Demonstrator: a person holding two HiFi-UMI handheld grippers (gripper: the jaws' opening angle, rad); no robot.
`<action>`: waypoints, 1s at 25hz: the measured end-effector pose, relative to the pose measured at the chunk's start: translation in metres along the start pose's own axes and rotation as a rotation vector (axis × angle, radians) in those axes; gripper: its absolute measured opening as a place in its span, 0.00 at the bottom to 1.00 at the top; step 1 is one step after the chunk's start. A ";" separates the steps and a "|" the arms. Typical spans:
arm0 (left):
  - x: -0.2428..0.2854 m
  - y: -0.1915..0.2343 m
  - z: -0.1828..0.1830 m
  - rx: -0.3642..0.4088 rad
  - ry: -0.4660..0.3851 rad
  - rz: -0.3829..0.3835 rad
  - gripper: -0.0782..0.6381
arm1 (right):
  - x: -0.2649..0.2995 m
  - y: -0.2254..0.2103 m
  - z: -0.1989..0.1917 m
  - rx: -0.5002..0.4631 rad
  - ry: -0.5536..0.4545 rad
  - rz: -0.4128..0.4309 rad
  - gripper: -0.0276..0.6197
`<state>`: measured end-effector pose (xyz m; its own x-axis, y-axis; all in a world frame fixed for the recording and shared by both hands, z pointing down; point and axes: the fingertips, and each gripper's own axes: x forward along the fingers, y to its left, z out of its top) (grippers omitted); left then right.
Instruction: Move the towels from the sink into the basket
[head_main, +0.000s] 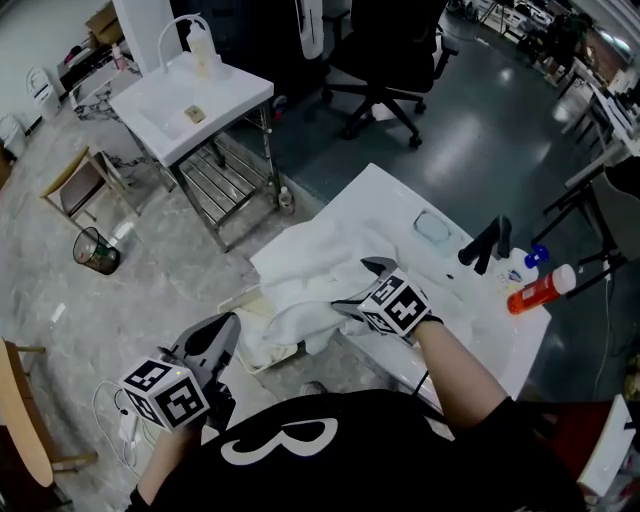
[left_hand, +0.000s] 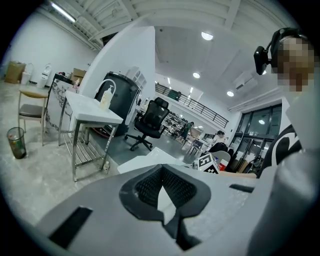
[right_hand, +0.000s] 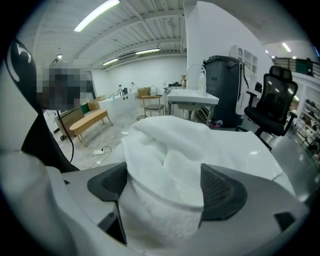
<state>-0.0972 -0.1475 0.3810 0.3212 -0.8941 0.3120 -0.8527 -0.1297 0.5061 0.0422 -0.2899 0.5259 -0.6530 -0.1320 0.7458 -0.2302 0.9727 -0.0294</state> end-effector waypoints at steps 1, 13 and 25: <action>0.003 0.004 -0.001 -0.014 -0.005 -0.002 0.12 | 0.004 -0.003 -0.001 0.034 0.000 0.018 0.72; 0.023 0.016 -0.010 -0.058 0.017 -0.020 0.12 | 0.038 -0.012 -0.009 0.375 -0.024 0.307 0.72; 0.043 0.028 -0.010 -0.071 0.047 -0.006 0.12 | 0.033 0.009 0.006 0.308 -0.085 0.519 0.42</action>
<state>-0.1032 -0.1856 0.4163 0.3470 -0.8720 0.3453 -0.8196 -0.1030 0.5637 0.0145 -0.2869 0.5465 -0.7881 0.3173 0.5274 -0.0563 0.8162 -0.5750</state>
